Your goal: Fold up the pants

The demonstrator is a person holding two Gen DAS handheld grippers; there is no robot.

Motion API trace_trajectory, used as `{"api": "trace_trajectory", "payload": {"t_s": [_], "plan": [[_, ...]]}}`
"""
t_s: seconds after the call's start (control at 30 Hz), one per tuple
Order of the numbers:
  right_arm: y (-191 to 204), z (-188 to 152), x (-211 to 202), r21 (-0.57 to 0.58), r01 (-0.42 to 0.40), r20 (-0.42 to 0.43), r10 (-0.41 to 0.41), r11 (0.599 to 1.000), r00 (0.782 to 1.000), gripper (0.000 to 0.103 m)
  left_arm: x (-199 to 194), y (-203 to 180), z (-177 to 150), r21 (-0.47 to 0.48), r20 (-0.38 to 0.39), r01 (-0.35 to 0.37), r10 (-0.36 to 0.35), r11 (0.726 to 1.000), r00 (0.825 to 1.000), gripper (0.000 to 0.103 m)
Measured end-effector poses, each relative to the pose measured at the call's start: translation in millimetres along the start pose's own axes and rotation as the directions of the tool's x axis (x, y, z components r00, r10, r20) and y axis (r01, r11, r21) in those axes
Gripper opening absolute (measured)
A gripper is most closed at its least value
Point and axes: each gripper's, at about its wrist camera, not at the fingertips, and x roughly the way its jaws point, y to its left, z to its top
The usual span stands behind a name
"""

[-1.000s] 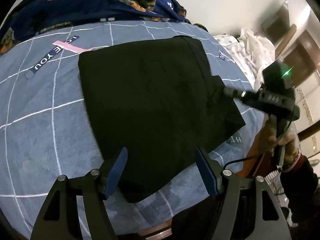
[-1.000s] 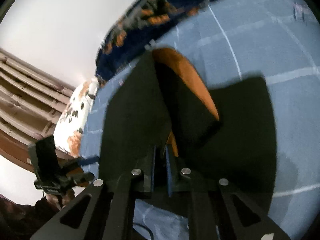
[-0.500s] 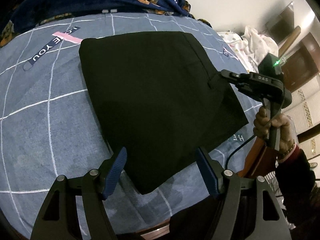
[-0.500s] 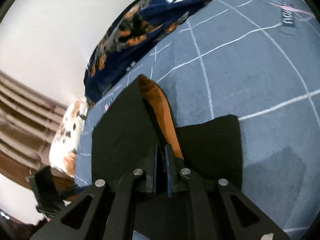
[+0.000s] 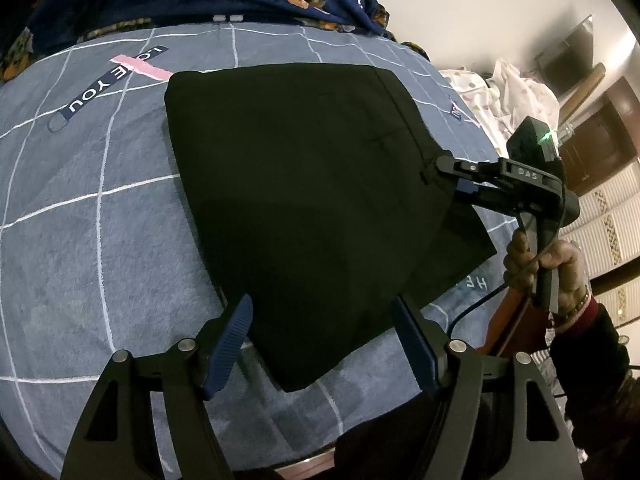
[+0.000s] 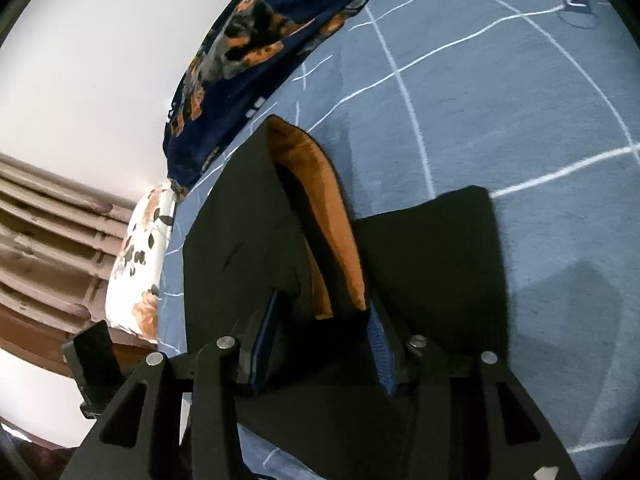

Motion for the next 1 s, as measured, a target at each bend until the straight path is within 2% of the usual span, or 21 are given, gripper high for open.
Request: {"api": "trace_trajectory", "payload": {"t_s": [0.03, 0.13, 0.2, 0.3, 0.4, 0.47, 0.57, 0.67, 0.8, 0.9, 1.0], "plan": [[0, 0, 2, 0.0, 0.004, -0.007, -0.004, 1.0, 1.0, 0.028, 0, 0, 0, -0.002, 0.0, 0.0, 0.0, 1.0, 1.0, 0.073], [1, -1, -1, 0.02, -0.007, 0.017, 0.007, 1.0, 1.0, 0.023, -3, 2, -1, -0.013, 0.004, -0.002, 0.002, 1.0, 1.0, 0.073], [4, -3, -14, 0.05, -0.065, 0.063, 0.062, 0.997, 0.996, 0.021, -7, 3, -2, -0.02, 0.014, -0.002, 0.002, 1.0, 1.0, 0.073], [12, -17, -46, 0.092, -0.17, 0.165, 0.153, 0.981, 0.974, 0.02, -16, 2, -1, -0.017, 0.038, 0.002, -0.001, 1.0, 0.999, 0.073], [-1, -43, -75, 0.153, -0.194, 0.256, 0.151, 0.969, 0.955, 0.02, -19, 0, -1, -0.008, 0.053, 0.006, -0.006, 1.0, 0.999, 0.077], [-29, -61, -78, 0.235, -0.17, 0.253, 0.109, 0.957, 0.961, 0.02, -13, -1, -1, -0.008, 0.04, 0.009, -0.008, 1.0, 0.999, 0.077], [-61, -84, -70, 0.353, -0.193, 0.233, 0.114, 0.916, 0.966, 0.02, -5, -4, -3, 0.0, 0.016, 0.01, -0.01, 1.0, 1.0, 0.077], [-68, -93, -69, 0.381, -0.219, 0.242, 0.131, 0.898, 0.961, 0.02, -2, -7, -5, 0.024, 0.011, -0.008, 0.008, 1.0, 1.0, 0.077], [-59, -95, -79, 0.363, -0.245, 0.265, 0.152, 0.899, 0.952, 0.02, -5, -7, -3, 0.024, 0.025, -0.012, 0.011, 1.0, 1.0, 0.077], [-64, -100, -77, 0.377, -0.227, 0.26, 0.132, 0.898, 0.957, 0.02, -4, -4, -1, 0.012, 0.031, -0.009, 0.009, 1.0, 0.999, 0.077], [-81, -109, -71, 0.443, -0.252, 0.256, 0.148, 0.86, 0.955, 0.019, 2, -1, -1, 0.013, 0.013, -0.015, 0.015, 1.0, 1.0, 0.077]]}}
